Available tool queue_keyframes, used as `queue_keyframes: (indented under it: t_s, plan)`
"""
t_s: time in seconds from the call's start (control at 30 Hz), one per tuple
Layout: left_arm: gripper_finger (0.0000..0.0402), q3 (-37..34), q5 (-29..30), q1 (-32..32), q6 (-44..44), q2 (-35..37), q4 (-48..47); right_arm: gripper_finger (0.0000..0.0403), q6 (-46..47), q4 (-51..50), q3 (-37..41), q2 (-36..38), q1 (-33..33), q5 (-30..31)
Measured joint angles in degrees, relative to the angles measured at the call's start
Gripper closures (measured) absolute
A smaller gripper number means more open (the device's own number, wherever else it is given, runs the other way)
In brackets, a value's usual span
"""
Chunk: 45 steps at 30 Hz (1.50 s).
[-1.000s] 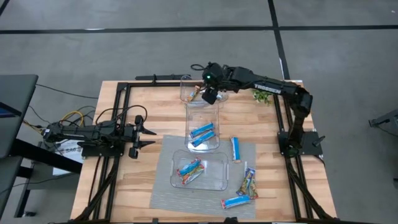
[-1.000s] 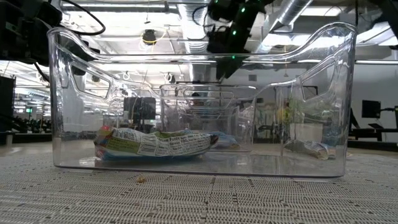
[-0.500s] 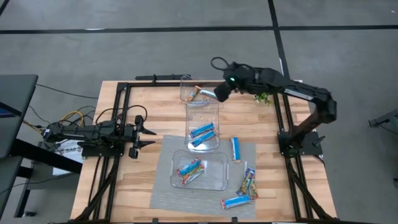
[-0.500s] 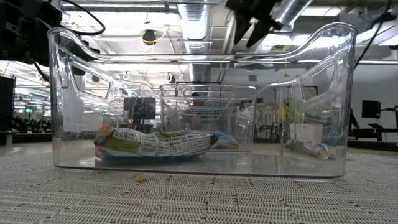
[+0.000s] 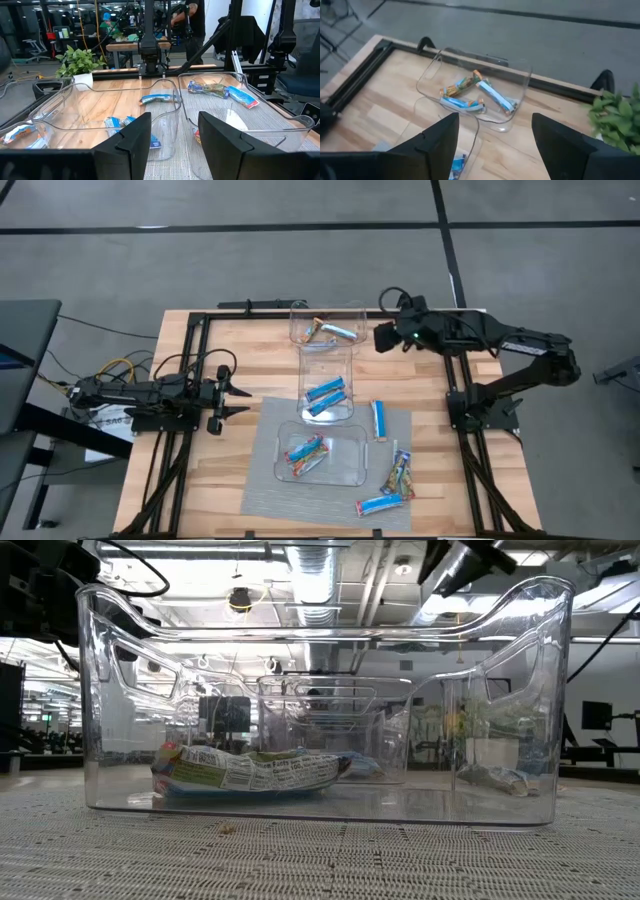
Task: Pick and place Granola Bars by type
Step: Put the yellow granola bar into the top transparent bin
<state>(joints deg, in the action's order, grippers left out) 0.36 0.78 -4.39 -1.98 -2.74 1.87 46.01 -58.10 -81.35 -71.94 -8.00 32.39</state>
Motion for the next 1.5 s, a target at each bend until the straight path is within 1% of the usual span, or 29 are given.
queue_keyframes:
  t_s: [0.07, 0.2, 0.4, 0.6, 0.73, 0.97, 1.07, 1.27, 1.37, 1.5]
  plan:
    - [0.0244, 0.0, 0.0, 0.0, 0.0, 0.0, 0.0, 0.0158, 2.0, -0.6, 0.8, 0.9, 0.7, 1.0]
    - [0.0244, 0.0, 0.0, 0.0, 0.0, 0.0, 0.0, 0.0158, 5.9, -2.0, 2.1, 1.3, 2.0, 0.5]
    - [0.0244, 0.0, 0.0, 0.0, 0.0, 0.0, 0.0, 0.0159, 14.5, -6.0, 5.1, 1.0, 5.2, -4.5]
    - [0.0244, 0.0, 0.0, 0.0, 0.0, 0.0, 0.0, 0.0159, 23.9, -7.6, 9.3, -0.7, 10.5, -9.7]
    - [0.0244, 0.0, 0.0, 0.0, 0.0, 0.0, 0.0, 0.0159, 29.8, -7.7, 11.6, -2.8, 14.4, -15.1]
    - [0.0244, 0.0, 0.0, 0.0, 0.0, 0.0, 0.0, 0.0159, 37.6, -7.2, 12.1, -7.7, 20.7, -29.1]
    - [0.0244, 0.0, -0.1, 0.0, 0.0, 0.0, 0.0, 0.0159, 40.0, -7.0, 12.1, -9.5, 22.7, -32.4]
    - [0.0244, 0.0, -0.1, 0.0, 0.0, 0.0, 0.0, 0.0159, 40.9, -5.8, 12.1, -13.5, 24.1, -32.3]
    - [0.0244, 0.0, -0.1, 0.0, -0.2, 0.0, 0.0, 0.0159, 40.3, -5.5, 12.0, -15.3, 23.5, -31.6]
    - [0.0244, 0.0, -0.1, 0.0, 0.0, 0.0, 0.0, 0.0159, 37.3, -5.7, 12.0, -18.2, 21.9, -30.3]
